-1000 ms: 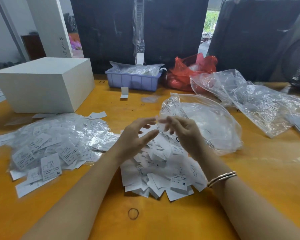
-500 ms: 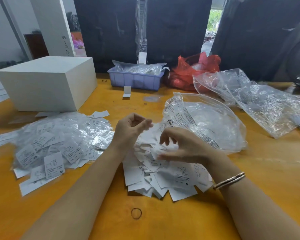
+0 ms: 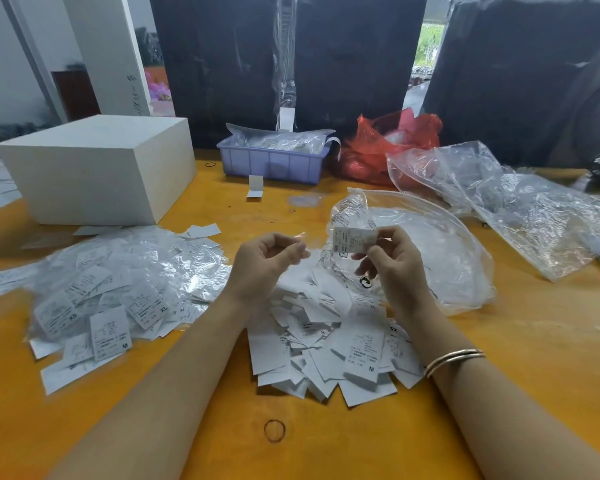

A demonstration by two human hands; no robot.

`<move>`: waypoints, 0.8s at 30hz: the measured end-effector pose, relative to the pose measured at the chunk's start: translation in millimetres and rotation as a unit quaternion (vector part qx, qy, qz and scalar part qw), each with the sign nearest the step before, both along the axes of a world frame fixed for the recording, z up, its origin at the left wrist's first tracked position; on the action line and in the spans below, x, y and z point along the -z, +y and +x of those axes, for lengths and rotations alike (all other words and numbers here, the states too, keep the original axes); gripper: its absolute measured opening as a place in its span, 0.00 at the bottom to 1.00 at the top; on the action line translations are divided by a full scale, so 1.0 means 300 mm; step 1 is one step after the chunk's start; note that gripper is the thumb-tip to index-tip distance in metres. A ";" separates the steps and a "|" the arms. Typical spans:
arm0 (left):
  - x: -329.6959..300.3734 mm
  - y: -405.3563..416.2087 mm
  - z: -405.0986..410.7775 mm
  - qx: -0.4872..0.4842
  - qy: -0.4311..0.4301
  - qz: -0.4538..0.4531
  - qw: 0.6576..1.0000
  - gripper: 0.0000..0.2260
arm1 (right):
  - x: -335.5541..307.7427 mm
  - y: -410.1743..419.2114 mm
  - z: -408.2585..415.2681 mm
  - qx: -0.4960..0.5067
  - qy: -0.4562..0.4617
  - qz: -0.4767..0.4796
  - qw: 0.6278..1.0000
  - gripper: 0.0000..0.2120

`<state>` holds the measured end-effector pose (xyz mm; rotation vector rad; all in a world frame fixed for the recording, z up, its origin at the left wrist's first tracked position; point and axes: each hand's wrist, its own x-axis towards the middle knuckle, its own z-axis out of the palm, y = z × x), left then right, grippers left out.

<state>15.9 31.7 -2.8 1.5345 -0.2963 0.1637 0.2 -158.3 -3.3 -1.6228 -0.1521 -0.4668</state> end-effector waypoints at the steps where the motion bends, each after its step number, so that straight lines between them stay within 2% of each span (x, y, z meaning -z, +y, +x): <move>1: 0.000 -0.001 -0.002 0.005 -0.003 -0.001 1.000 0.01 | 0.000 0.001 -0.001 -0.005 0.001 0.029 1.000 0.10; 4: 0.004 -0.004 -0.004 0.015 -0.011 0.007 1.000 0.05 | -0.002 0.000 -0.002 -0.028 -0.016 0.089 0.996 0.09; 7: 0.010 -0.004 -0.002 0.021 -0.016 0.017 0.999 0.07 | -0.004 0.002 -0.003 -0.050 -0.023 0.102 0.993 0.08; 14: 0.012 -0.002 -0.004 0.017 -0.049 0.061 0.997 0.08 | -0.007 0.017 -0.010 -0.070 -0.049 0.039 0.996 0.06; 24: 0.011 0.003 -0.002 0.006 -0.067 0.104 0.992 0.09 | -0.027 0.032 -0.022 -0.056 -0.107 0.010 0.993 0.08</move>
